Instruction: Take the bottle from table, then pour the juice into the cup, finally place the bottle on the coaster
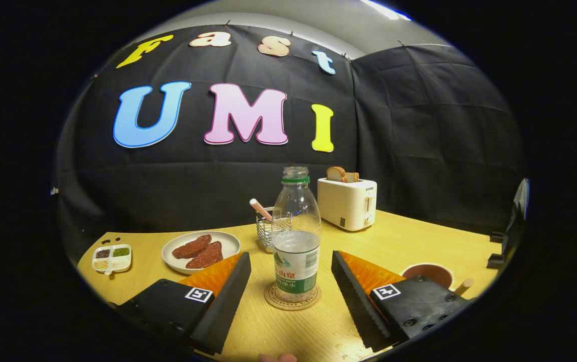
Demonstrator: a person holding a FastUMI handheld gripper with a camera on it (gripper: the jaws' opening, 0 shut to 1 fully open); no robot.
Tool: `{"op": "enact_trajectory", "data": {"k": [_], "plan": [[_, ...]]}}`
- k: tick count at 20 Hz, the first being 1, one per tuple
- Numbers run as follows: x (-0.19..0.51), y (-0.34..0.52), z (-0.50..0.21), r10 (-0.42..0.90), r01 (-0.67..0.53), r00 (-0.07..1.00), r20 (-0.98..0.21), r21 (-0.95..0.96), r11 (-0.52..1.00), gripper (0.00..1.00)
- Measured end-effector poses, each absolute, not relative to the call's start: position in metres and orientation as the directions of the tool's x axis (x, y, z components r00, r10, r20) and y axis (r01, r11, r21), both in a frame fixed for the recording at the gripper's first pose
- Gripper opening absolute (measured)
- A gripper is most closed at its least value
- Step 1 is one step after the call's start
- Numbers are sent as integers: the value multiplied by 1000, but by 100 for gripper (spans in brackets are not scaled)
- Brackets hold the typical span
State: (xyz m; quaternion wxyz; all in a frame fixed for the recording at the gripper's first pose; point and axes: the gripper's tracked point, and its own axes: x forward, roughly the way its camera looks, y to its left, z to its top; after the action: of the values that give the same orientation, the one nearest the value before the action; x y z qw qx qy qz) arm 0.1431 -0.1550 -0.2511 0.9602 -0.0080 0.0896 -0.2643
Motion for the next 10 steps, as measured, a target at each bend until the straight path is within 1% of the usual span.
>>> {"op": "enact_trajectory", "data": {"k": [7, 10], "plan": [[107, -100, -187, -389, 381, 911, -139, -81, 921, 99], [93, -80, -161, -342, 340, 931, -123, -43, 940, 96]]}}
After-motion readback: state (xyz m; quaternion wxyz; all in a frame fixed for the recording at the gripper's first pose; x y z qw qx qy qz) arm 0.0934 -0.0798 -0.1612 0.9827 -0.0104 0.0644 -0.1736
